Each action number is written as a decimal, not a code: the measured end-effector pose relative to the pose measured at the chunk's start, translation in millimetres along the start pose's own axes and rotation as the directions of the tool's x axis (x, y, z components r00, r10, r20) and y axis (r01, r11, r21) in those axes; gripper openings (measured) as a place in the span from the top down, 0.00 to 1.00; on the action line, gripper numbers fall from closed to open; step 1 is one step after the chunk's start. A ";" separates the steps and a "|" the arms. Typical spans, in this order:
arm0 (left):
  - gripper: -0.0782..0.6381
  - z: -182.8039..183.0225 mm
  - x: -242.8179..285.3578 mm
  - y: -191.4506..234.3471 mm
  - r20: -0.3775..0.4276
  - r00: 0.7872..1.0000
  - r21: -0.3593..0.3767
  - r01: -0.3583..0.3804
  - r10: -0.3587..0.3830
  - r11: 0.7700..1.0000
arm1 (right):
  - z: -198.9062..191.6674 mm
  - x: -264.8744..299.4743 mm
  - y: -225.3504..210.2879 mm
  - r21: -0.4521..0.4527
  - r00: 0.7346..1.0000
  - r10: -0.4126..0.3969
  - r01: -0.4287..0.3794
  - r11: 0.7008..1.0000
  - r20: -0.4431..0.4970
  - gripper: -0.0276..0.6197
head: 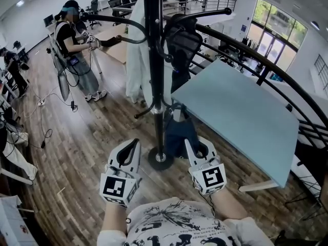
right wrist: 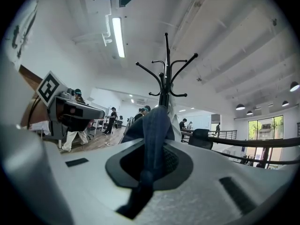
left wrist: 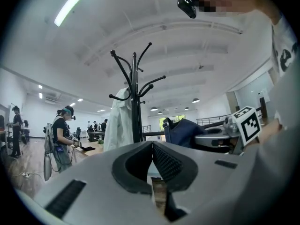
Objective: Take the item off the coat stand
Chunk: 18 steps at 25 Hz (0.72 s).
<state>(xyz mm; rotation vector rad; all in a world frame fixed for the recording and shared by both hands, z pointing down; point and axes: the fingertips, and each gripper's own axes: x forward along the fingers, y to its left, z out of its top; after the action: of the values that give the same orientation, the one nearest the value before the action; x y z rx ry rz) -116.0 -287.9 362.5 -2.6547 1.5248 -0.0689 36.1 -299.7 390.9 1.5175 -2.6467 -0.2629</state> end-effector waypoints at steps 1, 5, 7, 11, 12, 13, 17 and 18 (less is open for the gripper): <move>0.88 -2.5 0.1 -0.2 0.003 1.000 0.001 0.003 -0.003 1.000 | 1.8 -0.6 0.6 0.001 1.000 0.005 -0.005 1.000 0.005 0.95; 0.88 -3.2 2.6 -2.3 -0.002 1.000 -0.004 0.006 -0.006 1.000 | 6.6 -0.5 -1.4 0.009 1.000 0.005 -0.005 1.000 0.021 0.95; 0.88 -0.5 2.6 -3.2 -0.012 1.000 -0.010 -0.003 0.002 1.000 | 7.8 -0.5 -2.2 0.014 1.000 0.004 -0.004 1.000 0.026 0.95; 0.88 -4.9 1.7 -2.3 -0.010 1.000 -0.011 -0.001 0.000 1.000 | 5.2 2.4 -0.9 0.025 1.000 0.000 0.000 1.000 0.019 0.95; 0.88 -5.1 1.7 -2.2 -0.012 1.000 -0.012 -0.002 0.002 1.000 | 4.6 2.9 -0.7 0.028 1.000 -0.001 0.000 1.000 0.018 0.95; 0.88 -6.3 1.9 -2.3 -0.012 1.000 -0.012 -0.001 0.001 1.000 | 4.6 3.2 -0.5 0.032 1.000 0.000 0.000 0.999 0.019 0.95; 0.88 -7.6 3.7 -0.4 -0.008 1.000 -0.015 -0.007 0.006 1.000 | 7.0 5.4 -1.3 0.043 1.000 0.001 -0.002 0.999 0.027 0.95; 0.88 -5.5 4.3 -0.2 -0.011 1.000 -0.019 -0.012 0.011 1.000 | 6.9 5.8 -2.4 0.046 1.000 -0.001 -0.001 0.999 0.026 0.95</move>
<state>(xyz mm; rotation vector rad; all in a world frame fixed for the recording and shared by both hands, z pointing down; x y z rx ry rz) -114.1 -291.8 368.0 -2.6643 1.5515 -0.0682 34.1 -305.2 383.5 1.5378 -2.6911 -0.2252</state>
